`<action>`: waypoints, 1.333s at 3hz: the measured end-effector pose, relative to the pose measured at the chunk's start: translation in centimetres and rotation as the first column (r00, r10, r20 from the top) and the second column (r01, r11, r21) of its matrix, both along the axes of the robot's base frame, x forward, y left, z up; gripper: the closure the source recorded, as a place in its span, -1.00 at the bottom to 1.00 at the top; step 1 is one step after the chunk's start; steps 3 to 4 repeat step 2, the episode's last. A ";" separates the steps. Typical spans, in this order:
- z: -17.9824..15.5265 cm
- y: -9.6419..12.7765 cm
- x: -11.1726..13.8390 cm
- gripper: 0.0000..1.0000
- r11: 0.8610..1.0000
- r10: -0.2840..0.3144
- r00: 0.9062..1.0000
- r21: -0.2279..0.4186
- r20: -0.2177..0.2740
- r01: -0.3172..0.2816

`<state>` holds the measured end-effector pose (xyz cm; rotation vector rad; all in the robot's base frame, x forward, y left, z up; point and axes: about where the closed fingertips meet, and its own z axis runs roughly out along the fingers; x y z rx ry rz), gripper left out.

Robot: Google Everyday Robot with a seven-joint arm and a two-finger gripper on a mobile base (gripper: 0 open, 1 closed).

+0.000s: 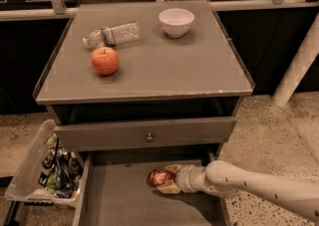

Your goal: Place coke can into middle drawer

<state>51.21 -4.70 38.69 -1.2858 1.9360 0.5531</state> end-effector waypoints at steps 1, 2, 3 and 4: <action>0.0 0.0 0.0 -1.00 1.000 0.000 1.000 0.000 0.000 0.000; 0.0 0.0 0.0 -1.00 1.000 0.000 1.000 0.000 0.000 0.000; 0.0 0.0 0.0 -1.00 1.000 0.000 1.000 0.000 0.000 0.000; 0.0 0.0 0.0 -1.00 1.000 0.000 1.000 0.000 0.000 0.000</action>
Offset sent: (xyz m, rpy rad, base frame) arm 0.0000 0.0000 0.0000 0.0000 0.0000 0.0000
